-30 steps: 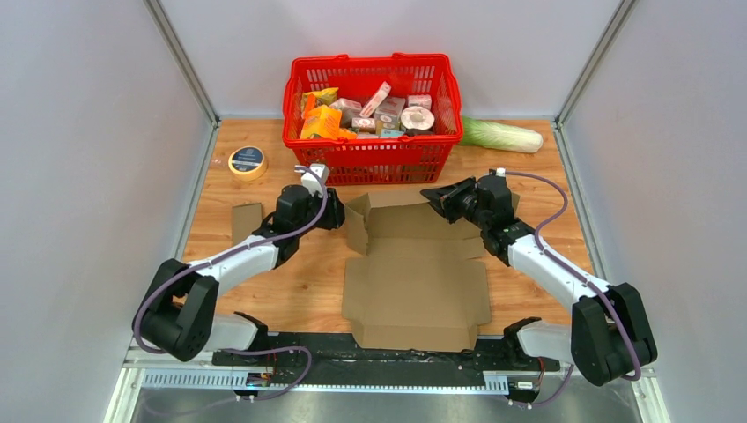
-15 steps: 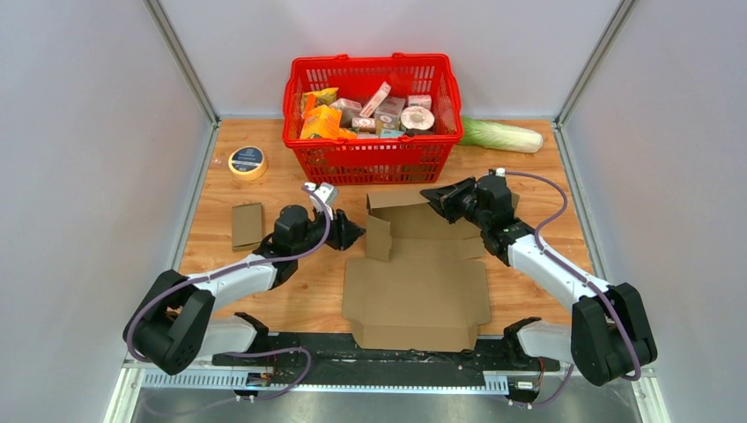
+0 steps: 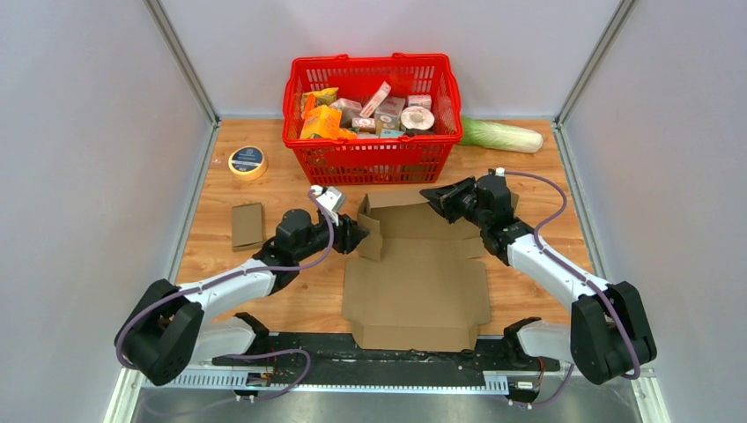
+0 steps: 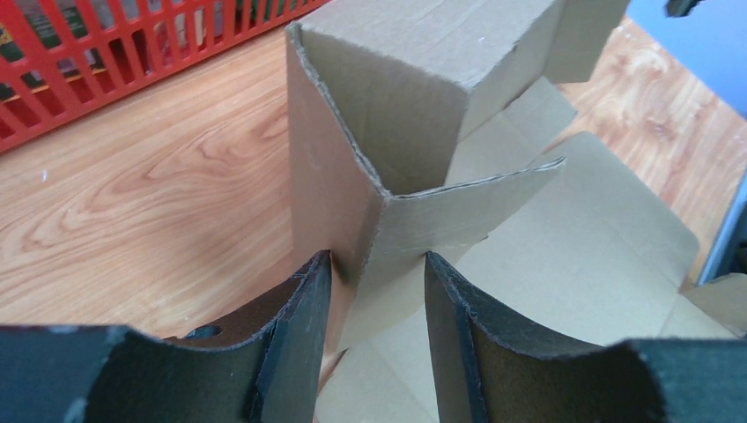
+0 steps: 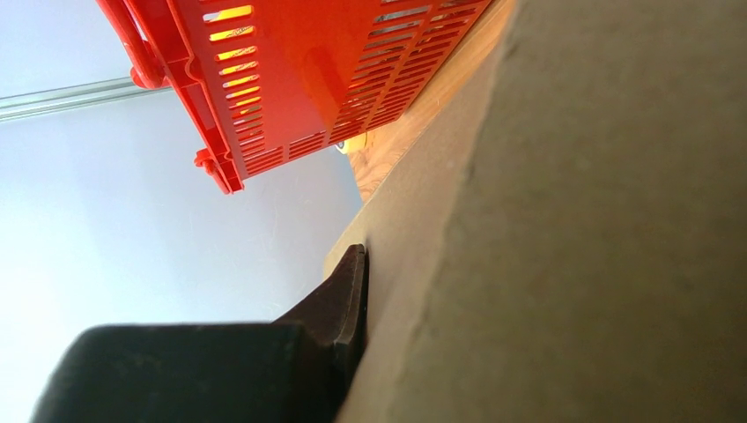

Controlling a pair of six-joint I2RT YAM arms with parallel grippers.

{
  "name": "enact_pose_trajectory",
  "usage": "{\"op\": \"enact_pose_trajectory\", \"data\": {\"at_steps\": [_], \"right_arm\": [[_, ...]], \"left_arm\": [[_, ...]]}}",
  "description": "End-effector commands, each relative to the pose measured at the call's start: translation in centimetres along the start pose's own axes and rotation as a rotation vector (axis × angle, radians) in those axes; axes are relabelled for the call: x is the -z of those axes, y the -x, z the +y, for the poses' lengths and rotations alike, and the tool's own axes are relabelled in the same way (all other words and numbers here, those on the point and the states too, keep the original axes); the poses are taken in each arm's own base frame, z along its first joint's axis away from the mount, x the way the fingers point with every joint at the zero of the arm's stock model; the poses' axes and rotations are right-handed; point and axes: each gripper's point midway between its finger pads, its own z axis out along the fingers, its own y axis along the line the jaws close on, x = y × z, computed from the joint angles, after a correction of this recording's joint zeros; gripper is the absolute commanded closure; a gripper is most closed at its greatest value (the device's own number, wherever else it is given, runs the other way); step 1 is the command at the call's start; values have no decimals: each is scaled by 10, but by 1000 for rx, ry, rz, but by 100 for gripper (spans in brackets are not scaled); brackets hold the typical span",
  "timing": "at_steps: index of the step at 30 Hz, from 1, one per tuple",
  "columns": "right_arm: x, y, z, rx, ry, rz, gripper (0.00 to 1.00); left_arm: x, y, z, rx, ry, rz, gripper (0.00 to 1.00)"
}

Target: Fold the paper box

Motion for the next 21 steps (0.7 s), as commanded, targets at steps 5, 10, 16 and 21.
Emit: {"op": "enact_pose_trajectory", "data": {"at_steps": [5,10,16,21], "right_arm": [[-1,-12,-11,89,-38,59,96],[2,-16,-7,64,-33,65,97],[10,-40,-9,-41,-47,52,100],[18,-54,-7,-108,-49,60,100]], "left_arm": [[-17,18,5,-125,98,-20,50],[-22,25,16,-142,271,-45,54],[-6,19,49,-83,730,-66,59],[-1,8,62,-80,953,-45,60]]}}
